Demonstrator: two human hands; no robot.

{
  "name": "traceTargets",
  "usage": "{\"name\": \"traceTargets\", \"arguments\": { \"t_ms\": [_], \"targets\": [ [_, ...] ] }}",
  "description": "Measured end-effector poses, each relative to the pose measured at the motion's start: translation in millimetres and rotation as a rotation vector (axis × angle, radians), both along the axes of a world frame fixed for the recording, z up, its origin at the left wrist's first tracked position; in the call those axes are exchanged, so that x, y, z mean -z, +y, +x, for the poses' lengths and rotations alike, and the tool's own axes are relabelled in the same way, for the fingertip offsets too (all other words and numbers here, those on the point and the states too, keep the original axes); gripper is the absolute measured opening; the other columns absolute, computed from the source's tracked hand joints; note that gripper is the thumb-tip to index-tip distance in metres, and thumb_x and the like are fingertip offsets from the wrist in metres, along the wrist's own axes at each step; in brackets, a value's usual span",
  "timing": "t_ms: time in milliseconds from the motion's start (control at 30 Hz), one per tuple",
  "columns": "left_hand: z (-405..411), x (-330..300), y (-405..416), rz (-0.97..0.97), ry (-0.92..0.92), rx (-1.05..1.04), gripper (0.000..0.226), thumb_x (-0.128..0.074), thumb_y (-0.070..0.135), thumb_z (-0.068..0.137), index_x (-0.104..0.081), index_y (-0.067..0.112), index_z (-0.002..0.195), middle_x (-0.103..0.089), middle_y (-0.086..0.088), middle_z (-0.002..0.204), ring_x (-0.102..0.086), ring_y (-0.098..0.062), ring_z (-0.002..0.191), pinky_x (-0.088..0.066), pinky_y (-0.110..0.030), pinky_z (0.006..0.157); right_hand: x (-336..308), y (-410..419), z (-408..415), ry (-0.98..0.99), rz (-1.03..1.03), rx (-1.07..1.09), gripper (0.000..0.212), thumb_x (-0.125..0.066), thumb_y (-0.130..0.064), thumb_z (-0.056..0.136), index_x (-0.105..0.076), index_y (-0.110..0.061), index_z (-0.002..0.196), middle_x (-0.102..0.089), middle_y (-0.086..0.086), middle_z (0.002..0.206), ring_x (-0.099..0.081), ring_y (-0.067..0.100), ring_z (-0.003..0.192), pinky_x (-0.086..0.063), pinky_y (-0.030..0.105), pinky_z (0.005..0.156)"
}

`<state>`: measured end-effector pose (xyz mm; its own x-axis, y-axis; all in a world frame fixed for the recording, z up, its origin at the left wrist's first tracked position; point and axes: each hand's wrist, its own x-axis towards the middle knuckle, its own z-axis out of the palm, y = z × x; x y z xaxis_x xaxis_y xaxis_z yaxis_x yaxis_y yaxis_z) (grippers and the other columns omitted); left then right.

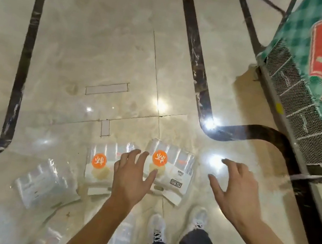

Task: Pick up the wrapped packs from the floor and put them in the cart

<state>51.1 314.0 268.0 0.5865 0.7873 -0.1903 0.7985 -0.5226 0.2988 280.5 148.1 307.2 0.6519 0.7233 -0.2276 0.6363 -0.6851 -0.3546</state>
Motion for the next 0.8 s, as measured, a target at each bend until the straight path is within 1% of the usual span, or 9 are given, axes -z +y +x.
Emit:
{"name": "traceTargets", "arguments": {
  "t_ms": [100,167,300,433,500,600,667,733,800],
  "targets": [
    [10,103,22,-0.002,0.023,0.121,0.06,-0.061,0.055,0.089,-0.059,0.018,0.136,-0.058,-0.012,0.138,-0.055,-0.034,0.12,-0.052,-0.048,0.09,111,35,-4,0.099,-0.01,-0.005,0.059,-0.068,-0.05,0.089,-0.055,-0.019,0.137,-0.06,0.014,0.123,-0.059,0.035,0.111,-0.048,0.046,0.09],
    [18,170,34,-0.028,0.095,0.16,0.065,-0.067,0.055,0.087,-0.056,0.019,0.139,-0.054,-0.015,0.141,-0.054,-0.037,0.12,-0.053,-0.049,0.089,188,51,-6,0.174,-0.045,0.018,0.064,-0.067,-0.054,0.089,-0.051,-0.022,0.141,-0.055,0.015,0.129,-0.057,0.036,0.115,-0.049,0.046,0.093],
    [31,292,56,-0.115,0.169,0.169,0.074,-0.065,0.061,0.087,-0.045,0.027,0.149,-0.04,-0.017,0.153,-0.045,-0.038,0.131,-0.048,-0.05,0.099,325,64,-11,0.298,-0.186,0.113,0.076,-0.063,-0.066,0.086,-0.037,-0.033,0.149,-0.038,0.017,0.145,-0.051,0.04,0.123,-0.049,0.049,0.097],
    [42,384,72,-0.254,0.24,0.083,0.088,-0.07,0.067,0.081,-0.031,0.042,0.155,-0.019,-0.015,0.163,-0.034,-0.039,0.141,-0.041,-0.049,0.11,428,57,-11,0.442,-0.303,0.211,0.104,-0.067,-0.079,0.073,-0.013,-0.048,0.156,-0.021,0.015,0.157,-0.056,0.041,0.121,-0.052,0.049,0.099],
    [44,413,73,-0.315,0.23,0.027,0.096,-0.076,0.07,0.074,-0.028,0.048,0.155,-0.013,-0.015,0.164,-0.033,-0.042,0.142,-0.038,-0.049,0.113,458,52,-16,0.551,-0.274,0.247,0.115,-0.076,-0.074,0.069,0.001,-0.057,0.154,-0.026,0.013,0.155,-0.062,0.038,0.115,-0.052,0.044,0.097],
    [38,437,74,-0.387,0.103,-0.092,0.11,-0.084,0.07,0.061,-0.026,0.056,0.153,-0.015,-0.015,0.162,-0.032,-0.038,0.146,-0.036,-0.046,0.117,480,49,-30,0.566,-0.171,0.263,0.129,-0.083,-0.069,0.065,0.017,-0.066,0.147,-0.037,0.016,0.147,-0.065,0.036,0.109,-0.054,0.045,0.094],
    [31,443,74,-0.453,0.034,-0.146,0.115,-0.085,0.072,0.056,-0.021,0.061,0.151,-0.022,-0.013,0.159,-0.032,-0.032,0.147,-0.034,-0.045,0.118,487,52,-38,0.548,-0.112,0.31,0.13,-0.083,-0.069,0.065,0.017,-0.064,0.148,-0.036,0.018,0.148,-0.064,0.036,0.11,-0.052,0.043,0.095],
    [26,444,72,-0.487,0.026,-0.177,0.118,-0.086,0.073,0.055,-0.016,0.065,0.15,-0.023,-0.012,0.158,-0.033,-0.029,0.146,-0.033,-0.044,0.117,489,58,-45,0.514,-0.062,0.344,0.128,-0.082,-0.07,0.065,0.016,-0.065,0.147,-0.036,0.017,0.146,-0.062,0.036,0.111,-0.054,0.042,0.096],
    [28,441,65,-0.497,0.019,-0.217,0.12,-0.087,0.07,0.056,-0.015,0.065,0.151,-0.022,-0.009,0.156,-0.037,-0.028,0.143,-0.033,-0.036,0.113,489,65,-48,0.486,-0.031,0.383,0.126,-0.079,-0.073,0.065,0.016,-0.065,0.146,-0.039,0.015,0.139,-0.059,0.036,0.113,-0.054,0.046,0.096]
  ]
}}
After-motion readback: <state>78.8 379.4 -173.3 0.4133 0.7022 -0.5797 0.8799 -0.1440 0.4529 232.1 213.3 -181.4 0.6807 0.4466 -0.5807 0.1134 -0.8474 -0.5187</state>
